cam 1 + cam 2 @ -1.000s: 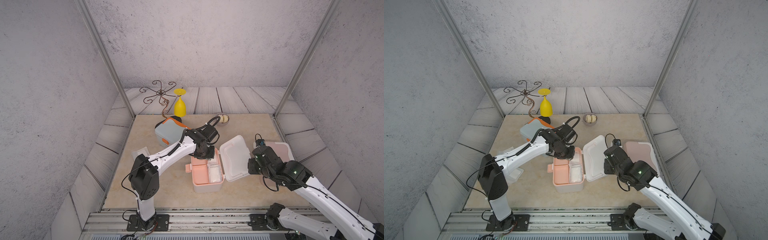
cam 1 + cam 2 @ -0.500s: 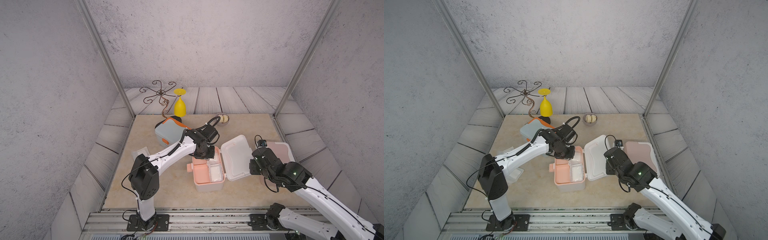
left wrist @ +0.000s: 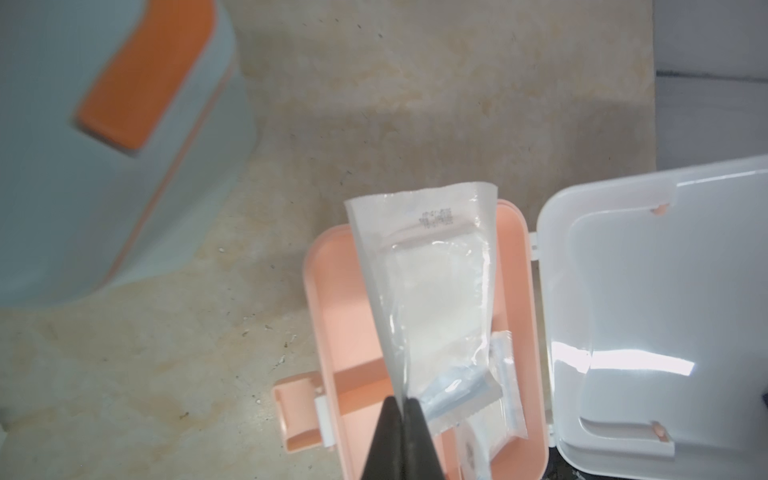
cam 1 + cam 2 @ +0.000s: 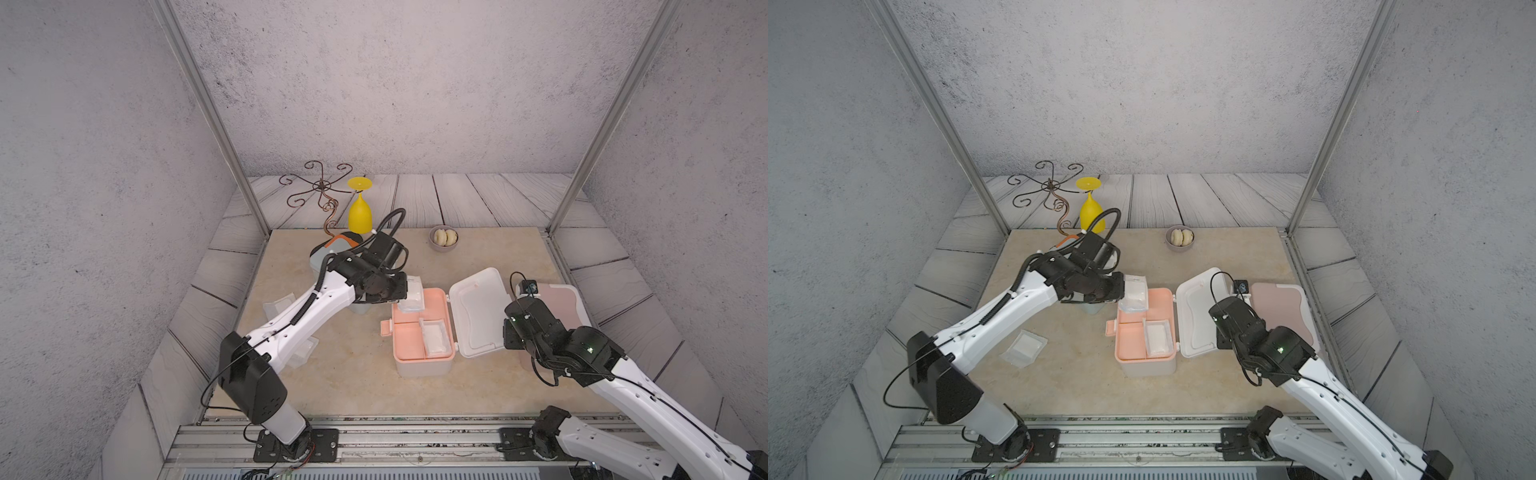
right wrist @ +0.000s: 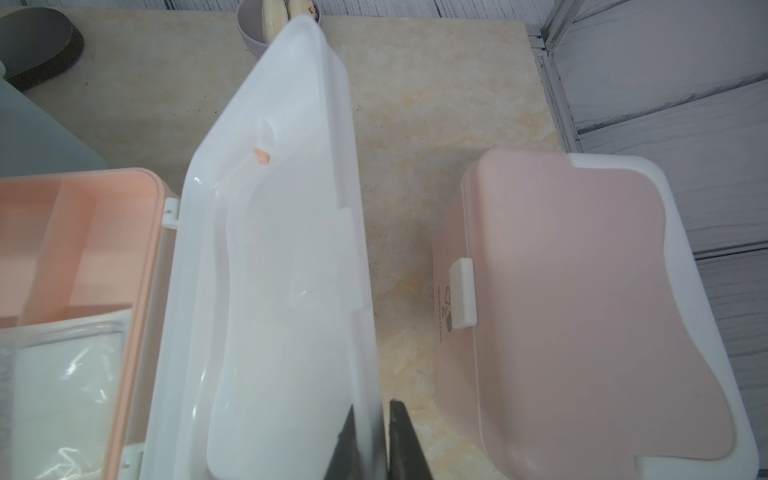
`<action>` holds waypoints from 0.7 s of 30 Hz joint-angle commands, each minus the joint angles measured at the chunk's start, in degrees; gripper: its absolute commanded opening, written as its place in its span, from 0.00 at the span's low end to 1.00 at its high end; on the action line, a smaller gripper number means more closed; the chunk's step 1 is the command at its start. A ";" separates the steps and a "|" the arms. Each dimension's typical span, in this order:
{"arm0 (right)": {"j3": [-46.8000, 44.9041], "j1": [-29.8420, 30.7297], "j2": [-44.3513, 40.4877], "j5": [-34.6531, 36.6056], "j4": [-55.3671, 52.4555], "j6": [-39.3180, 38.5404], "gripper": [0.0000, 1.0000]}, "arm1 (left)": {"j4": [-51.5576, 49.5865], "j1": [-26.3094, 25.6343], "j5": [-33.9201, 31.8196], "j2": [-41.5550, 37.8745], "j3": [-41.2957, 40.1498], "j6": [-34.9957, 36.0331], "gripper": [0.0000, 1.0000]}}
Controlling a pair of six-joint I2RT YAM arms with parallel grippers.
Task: Open first aid kits and take out gauze
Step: Pick up the gauze from the first aid kit, then place the gauze at the center of the board.
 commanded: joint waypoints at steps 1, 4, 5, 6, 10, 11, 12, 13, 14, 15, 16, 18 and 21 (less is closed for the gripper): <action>0.33 -0.47 -0.57 1.36 3.34 0.62 0.04 | 2.16 4.03 1.88 -5.02 -5.36 -0.28 0.00; 0.11 -0.78 -0.53 0.88 3.42 0.48 0.04 | 2.09 8.33 1.59 -9.38 -8.34 0.66 0.00; 0.29 -0.87 -0.45 0.69 3.39 0.35 0.04 | 1.49 10.12 0.74 -10.79 -9.29 0.97 0.00; 0.29 -0.87 -0.35 0.50 3.32 0.27 0.04 | 1.27 11.84 0.04 -12.46 -10.48 1.12 0.00; 0.38 -1.09 -0.04 -0.21 3.57 0.09 0.04 | 2.33 20.83 -1.78 -19.43 -16.91 0.53 0.00; 0.38 -1.14 0.01 -0.31 3.62 0.13 0.04 | 2.49 22.96 -2.22 -20.81 -18.21 0.35 0.00; 0.40 -1.18 -0.04 -0.40 3.53 0.11 0.04 | 2.24 24.67 -2.85 -21.78 -19.18 0.21 0.00; 0.47 -1.22 -0.02 -0.48 3.55 0.00 0.04 | 2.17 26.78 -3.39 -22.91 -20.24 -0.05 0.00; 0.46 -1.27 -0.05 -0.49 3.52 0.01 0.04 | 2.53 28.86 -3.62 -24.06 -21.58 -0.10 0.00; 0.47 -1.31 0.00 -0.49 3.56 -0.08 0.04 | 2.93 30.74 -3.89 -24.92 -22.76 -0.26 0.00; 0.55 -1.40 0.01 -0.65 3.58 -0.12 0.04 | 3.44 33.00 -3.66 -25.61 -24.10 -0.36 0.00; 0.65 -1.40 -0.04 -0.82 3.62 -0.17 0.04 | 5.14 37.03 -2.49 -25.80 -26.09 -0.11 0.00; 0.57 -1.49 0.10 -1.41 4.03 -0.22 0.04 | 7.46 40.76 -0.58 -21.32 -26.25 0.51 0.00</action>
